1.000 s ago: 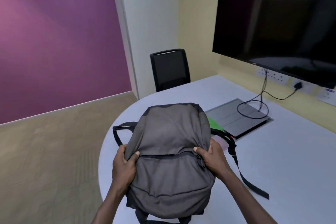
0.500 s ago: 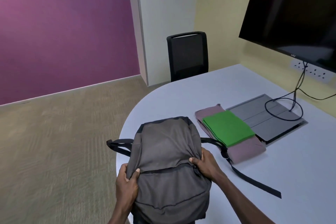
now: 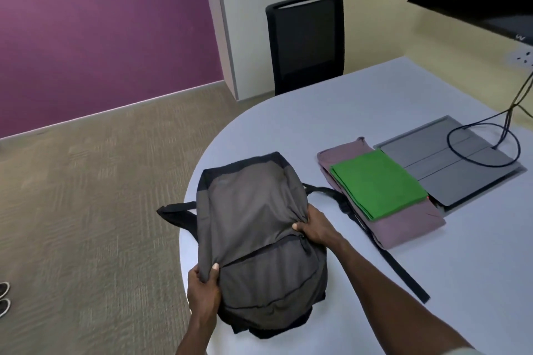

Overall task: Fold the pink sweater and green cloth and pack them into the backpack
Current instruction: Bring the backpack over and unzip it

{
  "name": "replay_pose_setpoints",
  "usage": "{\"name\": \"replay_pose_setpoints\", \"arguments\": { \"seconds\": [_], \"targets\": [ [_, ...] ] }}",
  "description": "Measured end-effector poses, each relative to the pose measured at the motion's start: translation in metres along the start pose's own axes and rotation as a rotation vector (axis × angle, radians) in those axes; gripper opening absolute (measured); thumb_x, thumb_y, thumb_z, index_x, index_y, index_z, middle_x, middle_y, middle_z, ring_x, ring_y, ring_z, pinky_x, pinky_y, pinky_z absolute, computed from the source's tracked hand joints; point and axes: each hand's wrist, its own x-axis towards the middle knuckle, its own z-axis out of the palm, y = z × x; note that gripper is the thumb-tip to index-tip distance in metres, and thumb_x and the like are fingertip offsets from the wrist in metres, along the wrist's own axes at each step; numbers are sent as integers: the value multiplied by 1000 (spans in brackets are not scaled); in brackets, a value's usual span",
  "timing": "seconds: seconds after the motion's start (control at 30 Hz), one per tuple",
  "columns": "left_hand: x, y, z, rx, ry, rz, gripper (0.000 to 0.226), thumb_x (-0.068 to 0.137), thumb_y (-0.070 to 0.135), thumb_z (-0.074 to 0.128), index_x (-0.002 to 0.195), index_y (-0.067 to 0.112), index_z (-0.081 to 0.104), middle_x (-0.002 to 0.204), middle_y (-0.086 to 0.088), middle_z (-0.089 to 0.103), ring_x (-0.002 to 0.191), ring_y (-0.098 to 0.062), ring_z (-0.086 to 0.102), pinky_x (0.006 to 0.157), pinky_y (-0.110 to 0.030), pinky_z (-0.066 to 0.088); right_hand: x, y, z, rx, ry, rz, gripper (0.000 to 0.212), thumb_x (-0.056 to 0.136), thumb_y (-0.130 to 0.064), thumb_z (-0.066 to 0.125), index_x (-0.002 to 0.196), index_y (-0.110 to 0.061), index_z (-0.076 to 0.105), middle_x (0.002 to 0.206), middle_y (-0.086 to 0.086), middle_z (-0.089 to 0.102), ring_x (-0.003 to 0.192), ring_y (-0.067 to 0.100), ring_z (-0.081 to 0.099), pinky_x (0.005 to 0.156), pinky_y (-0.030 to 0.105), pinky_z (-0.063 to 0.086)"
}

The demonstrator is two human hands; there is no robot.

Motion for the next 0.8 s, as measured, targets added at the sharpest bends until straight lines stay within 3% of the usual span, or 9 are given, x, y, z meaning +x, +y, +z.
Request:
{"name": "replay_pose_setpoints", "arguments": {
  "seconds": [0.07, 0.17, 0.27, 0.37, 0.57, 0.7, 0.8],
  "targets": [
    [3, -6, 1, 27, 28, -41, 35, 91, 23, 70, 121, 11, 54, 112, -12, 65, 105, -34, 62, 96, -47, 49, 9, 3, -4, -11, -11, 35, 72, 79, -35, 73, 136, -6, 40, 133, 13, 55, 121, 34, 54, 91, 35, 45],
    [3, -2, 1, 180, 77, -44, 49, 86, 14, 75, 126, -1, 51, 122, -23, 61, 113, -40, 58, 97, -47, 45, 11, 18, -6, -77, 100, 84, 78, 79, -38, 78, 140, -9, 38, 133, 15, 52, 119, 35, 54, 92, 40, 47],
    [-1, 12, 6, 437, 133, 122, 63, 78, 5, 77, 133, -5, 47, 131, -29, 52, 122, -46, 48, 105, -54, 39, 2, 35, -1, -102, 182, 107, 65, 86, -43, 70, 140, -14, 47, 127, 17, 52, 112, 34, 57, 87, 38, 48],
    [-10, 28, 23, 612, 149, 364, 62, 73, 4, 77, 128, 0, 48, 132, -23, 49, 123, -44, 46, 104, -54, 38, -7, 48, 7, -52, 191, 110, 44, 93, -39, 59, 129, -14, 59, 115, 17, 61, 98, 31, 62, 75, 31, 45],
    [-25, 48, 75, 600, -108, 653, 49, 81, 10, 72, 127, 3, 54, 131, -18, 54, 122, -35, 50, 107, -47, 39, -30, 45, 15, -10, 273, 158, 33, 93, -30, 60, 114, -5, 64, 108, 14, 67, 100, 31, 62, 78, 32, 45],
    [-36, 56, 98, 600, -270, 638, 43, 87, 12, 68, 127, 3, 56, 136, -17, 52, 126, -33, 49, 111, -38, 34, -43, 41, 13, 5, 346, 161, 25, 90, -23, 66, 105, -4, 70, 98, 10, 72, 84, 23, 61, 70, 26, 40],
    [-47, 71, 113, 556, -369, 536, 38, 94, 27, 62, 127, 10, 56, 126, -11, 62, 117, -27, 57, 103, -36, 43, -48, 29, 9, 7, 392, 137, 16, 87, -21, 67, 89, -8, 76, 83, 6, 74, 70, 20, 60, 61, 28, 41]
  ]
}}
